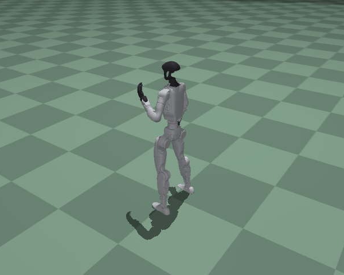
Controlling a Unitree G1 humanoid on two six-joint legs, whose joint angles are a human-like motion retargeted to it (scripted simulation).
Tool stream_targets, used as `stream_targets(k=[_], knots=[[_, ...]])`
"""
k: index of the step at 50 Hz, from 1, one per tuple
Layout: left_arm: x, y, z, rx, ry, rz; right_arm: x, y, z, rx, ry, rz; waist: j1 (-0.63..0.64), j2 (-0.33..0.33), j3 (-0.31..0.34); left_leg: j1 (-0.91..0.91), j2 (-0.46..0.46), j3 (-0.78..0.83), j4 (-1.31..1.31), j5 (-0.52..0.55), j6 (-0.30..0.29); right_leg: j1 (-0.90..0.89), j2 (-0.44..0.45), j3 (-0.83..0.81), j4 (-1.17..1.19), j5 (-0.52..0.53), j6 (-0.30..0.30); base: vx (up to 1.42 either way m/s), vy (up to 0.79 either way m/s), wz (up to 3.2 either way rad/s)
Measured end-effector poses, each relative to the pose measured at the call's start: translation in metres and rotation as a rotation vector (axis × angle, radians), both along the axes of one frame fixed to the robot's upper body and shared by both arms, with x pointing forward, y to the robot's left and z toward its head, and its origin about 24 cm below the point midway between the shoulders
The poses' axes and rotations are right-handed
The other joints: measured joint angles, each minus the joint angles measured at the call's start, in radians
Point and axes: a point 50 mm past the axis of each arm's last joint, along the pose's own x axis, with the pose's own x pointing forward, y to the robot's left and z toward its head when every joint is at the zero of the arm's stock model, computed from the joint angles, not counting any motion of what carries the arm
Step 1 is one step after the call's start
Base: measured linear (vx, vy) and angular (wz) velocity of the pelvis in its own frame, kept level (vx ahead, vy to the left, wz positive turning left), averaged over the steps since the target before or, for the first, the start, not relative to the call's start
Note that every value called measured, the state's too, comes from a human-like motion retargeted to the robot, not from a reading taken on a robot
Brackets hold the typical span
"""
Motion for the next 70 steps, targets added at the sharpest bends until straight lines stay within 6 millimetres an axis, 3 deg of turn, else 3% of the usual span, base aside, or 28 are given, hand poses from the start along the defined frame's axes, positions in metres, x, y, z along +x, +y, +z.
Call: stream_targets(k=[3, 7, 13, 16, 20, 25, 29, 33, 35, 41, 45, 52, 58, 60, 62, 66, 70], knots=[[-0.006, 0.001, 0.006, 0.023, -0.048, -0.006, -0.008, -0.001, -0.002, 0.010, 0.036, 0.021, 0.013, -0.001, -0.023, 0.011, 0.000, -0.002, -0.005, -0.003, 0.000, 0.019, 0.000, -0.006, -0.017, 0.004, 0.006, 0.10, 0.00, 0.04], [-0.007, 0.011, 0.008, 0.113, -0.122, 0.141, -0.017, -0.001, -0.004, 0.004, 0.054, 0.015, 0.021, -0.009, -0.050, 0.029, 0.001, -0.005, -0.023, -0.002, -0.002, 0.042, 0.000, -0.015, -0.038, 0.006, 0.011, 0.09, -0.01, 0.05], [0.005, 0.030, -0.007, 0.283, -0.121, 0.401, -0.021, -0.005, -0.005, -0.034, 0.060, 0.020, 0.010, -0.016, -0.085, 0.048, 0.004, -0.011, -0.053, 0.004, -0.004, 0.056, 0.001, -0.027, -0.048, 0.001, 0.014, 0.07, -0.01, 0.08], [0.015, 0.039, -0.026, 0.442, -0.083, 0.507, -0.015, -0.009, -0.001, -0.063, 0.030, 0.052, 0.001, -0.011, -0.106, 0.039, 0.005, -0.015, -0.054, 0.004, -0.003, 0.047, 0.002, -0.030, -0.044, -0.001, 0.016, 0.02, 0.00, 0.02], [0.030, 0.050, -0.058, 0.771, -0.063, 0.620, 0.007, -0.009, 0.011, -0.081, -0.087, 0.082, -0.004, -0.015, -0.085, 0.046, 0.001, -0.027, -0.042, -0.002, -0.001, 0.067, -0.003, -0.043, -0.044, -0.009, 0.018, 0.00, 0.00, 0.00], [0.034, 0.071, -0.131, 1.267, 0.037, 0.633, 0.049, -0.006, 0.038, -0.109, -0.303, 0.167, -0.009, -0.012, -0.067, 0.041, -0.001, -0.029, -0.034, -0.005, -0.001, 0.069, -0.004, -0.044, -0.046, -0.009, 0.022, 0.00, 0.00, 0.00], [0.011, 0.095, -0.204, 1.508, 0.305, 0.536, 0.087, 0.001, 0.071, -0.142, -0.493, 0.270, -0.008, -0.008, -0.047, 0.036, 0.001, -0.018, -0.038, -0.002, 0.000, 0.056, -0.002, -0.033, -0.049, -0.003, 0.021, 0.00, 0.00, -0.05], [-0.037, 0.121, -0.266, 1.603, 0.671, 0.467, 0.119, 0.012, 0.111, -0.169, -0.695, 0.388, -0.004, -0.010, -0.022, 0.000, -0.001, 0.017, -0.003, -0.017, 0.022, -0.010, -0.007, -0.019, 0.017, -0.031, -0.024, -0.03, 0.00, -0.22], [-0.063, 0.129, -0.290, 1.602, 0.859, 0.459, 0.132, 0.019, 0.131, -0.191, -0.793, 0.414, -0.004, -0.006, 0.005, -0.003, 0.007, 0.007, -0.033, 0.006, 0.001, -0.005, 0.005, -0.002, -0.034, 0.008, 0.011, -0.06, -0.01, -0.19], [-0.131, 0.141, -0.334, 1.408, 1.399, 0.555, 0.159, 0.041, 0.180, -0.195, -1.040, 0.463, -0.004, -0.011, 0.133, -0.055, 0.014, 0.030, -0.032, 0.029, 0.007, -0.079, 0.016, 0.026, -0.022, 0.035, -0.007, -0.11, -0.02, -0.19], [-0.149, 0.136, -0.344, 1.280, 1.560, 0.591, 0.171, 0.052, 0.198, -0.207, -1.124, 0.492, -0.008, -0.014, 0.236, -0.114, 0.016, 0.035, -0.021, 0.046, 0.011, -0.146, 0.020, 0.035, -0.005, 0.053, -0.016, -0.16, -0.03, -0.06], [-0.118, 0.125, -0.332, 1.113, 1.428, 0.680, 0.196, 0.057, 0.208, -0.330, -1.162, 0.510, -0.010, 0.009, 0.422, -0.206, 0.013, 0.019, -0.012, 0.079, 0.001, -0.233, 0.016, 0.025, 0.008, 0.087, -0.015, -0.18, -0.03, 0.13], [-0.113, 0.117, -0.318, 0.637, 1.451, 0.823, 0.226, 0.048, 0.196, -0.578, -1.078, 0.490, -0.021, 0.042, 0.439, -0.372, 0.011, 0.001, -0.039, 0.131, -0.028, -0.398, 0.011, 0.008, -0.001, 0.134, -0.010, -0.18, -0.01, 0.22], [-0.115, 0.115, -0.316, 0.551, 1.460, 0.829, 0.238, 0.041, 0.198, -0.672, -1.030, 0.468, -0.027, 0.057, 0.439, -0.442, 0.011, -0.003, -0.048, 0.149, -0.034, -0.470, 0.009, 0.002, 0.001, 0.149, -0.011, -0.20, 0.00, 0.24], [-0.121, 0.111, -0.315, 0.596, 1.435, 0.753, 0.247, 0.028, 0.202, -0.767, -0.976, 0.394, -0.036, 0.076, 0.439, -0.490, 0.015, -0.010, -0.099, 0.192, -0.073, -0.527, 0.011, 0.002, -0.028, 0.202, 0.026, -0.21, 0.00, 0.24], [-0.117, 0.110, -0.308, 0.654, 1.377, 0.670, 0.270, 0.006, 0.239, -0.829, -0.946, 0.223, -0.033, 0.103, 0.439, -0.684, 0.010, -0.028, -0.103, 0.241, -0.088, -0.714, 0.006, -0.003, -0.032, 0.250, 0.026, -0.23, 0.00, 0.31], [-0.110, 0.110, -0.301, 0.726, 1.303, 0.556, 0.286, -0.018, 0.307, -0.823, -1.041, 0.008, 0.013, 0.123, 0.439, -0.939, 0.028, -0.025, -0.012, 0.235, -0.136, -0.986, 0.036, -0.032, 0.100, 0.242, 0.032, -0.22, -0.09, 0.13]])
